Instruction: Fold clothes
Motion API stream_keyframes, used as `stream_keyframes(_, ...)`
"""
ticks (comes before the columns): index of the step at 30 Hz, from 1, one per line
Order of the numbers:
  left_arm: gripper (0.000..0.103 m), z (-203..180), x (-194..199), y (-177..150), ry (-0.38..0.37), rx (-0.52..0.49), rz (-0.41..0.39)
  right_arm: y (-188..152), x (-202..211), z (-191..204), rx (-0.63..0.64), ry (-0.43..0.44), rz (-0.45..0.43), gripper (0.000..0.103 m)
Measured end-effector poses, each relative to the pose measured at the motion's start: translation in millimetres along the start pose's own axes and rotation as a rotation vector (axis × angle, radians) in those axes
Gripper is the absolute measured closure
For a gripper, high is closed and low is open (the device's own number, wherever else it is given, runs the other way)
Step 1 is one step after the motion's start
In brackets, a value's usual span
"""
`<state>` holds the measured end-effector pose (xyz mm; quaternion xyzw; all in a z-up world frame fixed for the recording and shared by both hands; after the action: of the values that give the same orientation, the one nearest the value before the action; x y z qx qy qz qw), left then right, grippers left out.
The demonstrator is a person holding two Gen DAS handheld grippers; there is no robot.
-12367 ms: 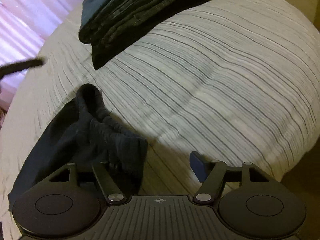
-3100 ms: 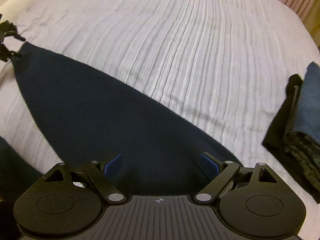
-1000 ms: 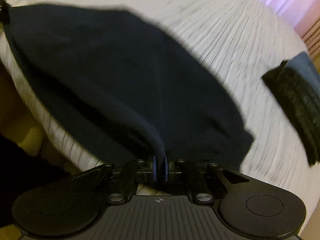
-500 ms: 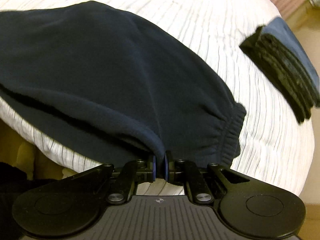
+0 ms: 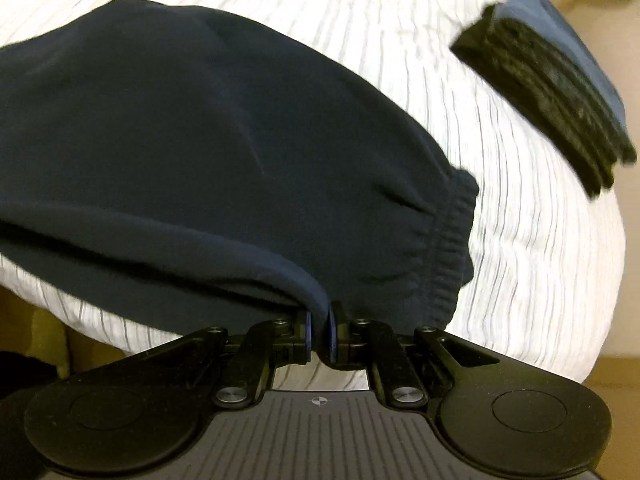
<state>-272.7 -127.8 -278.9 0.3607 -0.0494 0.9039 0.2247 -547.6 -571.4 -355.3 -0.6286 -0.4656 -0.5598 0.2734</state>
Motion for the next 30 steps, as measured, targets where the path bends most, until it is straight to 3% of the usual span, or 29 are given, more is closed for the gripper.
stream_keyframes(3,0.101,-26.7,-7.6,-4.4,-0.122,-0.056,0.035,0.4,-2.5,0.1,-0.004,0.005,0.003,0.096)
stream_keyframes(6,0.101,-24.3,-10.9,0.8,-0.169,-0.034,0.066,-1.4,2.0,-3.0,-0.030,0.016,-0.019,0.095)
stream_keyframes(10,0.098,-9.6,-11.0,7.6,-0.246,0.018,0.124,-9.9,9.7,-16.7,-0.179,0.078,-0.060,0.092)
stream_keyframes(12,0.096,-3.0,-9.7,6.1,-0.297,0.030,0.161,-16.4,16.1,-25.9,-0.298,0.123,-0.092,0.059)
stream_keyframes(14,0.095,4.0,-3.4,7.0,-0.328,0.040,0.179,-25.7,22.7,-37.1,-0.436,0.180,-0.139,0.043)
stream_keyframes(20,0.094,37.5,29.2,29.5,-0.363,0.050,0.171,-65.1,26.4,-71.0,-0.857,0.364,-0.281,0.043)
stream_keyframes(24,0.094,65.7,23.2,65.9,-0.354,0.018,0.152,-82.0,14.3,-91.3,-1.105,0.438,-0.367,0.043)
stream_keyframes(30,0.093,92.1,-5.4,141.5,-0.321,-0.018,0.050,-93.6,24.8,-111.2,-1.276,0.381,-0.539,0.043)
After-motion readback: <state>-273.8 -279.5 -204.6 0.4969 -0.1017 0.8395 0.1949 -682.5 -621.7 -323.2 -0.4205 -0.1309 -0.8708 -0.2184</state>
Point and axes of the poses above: each gripper's, at about its wrist camera, not at the fingertips, and x roughly against the way its jaws point, z to its left, y to its top, the point moved 2 cm from there along -x, roughly the way its jaws point, and after that the axes turned 4 degrees about -x, right-handed, at the moved point
